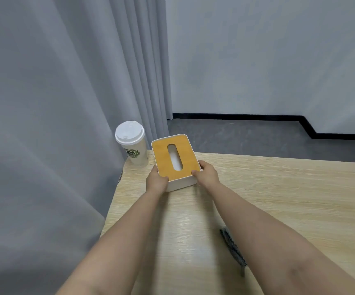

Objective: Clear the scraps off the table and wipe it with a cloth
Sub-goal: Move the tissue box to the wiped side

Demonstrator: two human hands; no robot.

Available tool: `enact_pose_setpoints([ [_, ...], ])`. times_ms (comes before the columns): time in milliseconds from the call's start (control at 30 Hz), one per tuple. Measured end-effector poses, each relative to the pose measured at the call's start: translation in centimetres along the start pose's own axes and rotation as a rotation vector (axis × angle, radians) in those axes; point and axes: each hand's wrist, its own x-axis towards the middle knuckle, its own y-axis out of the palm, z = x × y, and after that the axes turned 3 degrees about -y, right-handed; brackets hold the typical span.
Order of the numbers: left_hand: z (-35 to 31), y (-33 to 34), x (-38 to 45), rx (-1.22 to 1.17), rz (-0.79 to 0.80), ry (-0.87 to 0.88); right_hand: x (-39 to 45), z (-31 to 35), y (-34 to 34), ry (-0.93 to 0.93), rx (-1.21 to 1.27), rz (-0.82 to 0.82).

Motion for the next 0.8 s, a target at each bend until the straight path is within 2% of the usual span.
enact_pose_setpoints([
  [167, -1.4, 2.4, -2.9, -0.022, 0.023, 0.064, -2.1, -1.7, -3.5, 0.012, 0.037, -0.062],
  [367, -3.9, 9.6, -7.1, -0.002, 0.087, 0.155, -5.0, -5.1, -11.4, 0.064, 0.061, -0.180],
  [600, -6.4, 19.8, -11.9, -0.025, 0.281, 0.162, -8.9, -12.2, -21.1, 0.123, 0.076, -0.321],
  [800, -8.6, 27.7, -15.9, 0.050, 0.393, 0.219, -11.8, -17.4, -27.7, 0.206, 0.133, -0.441],
])
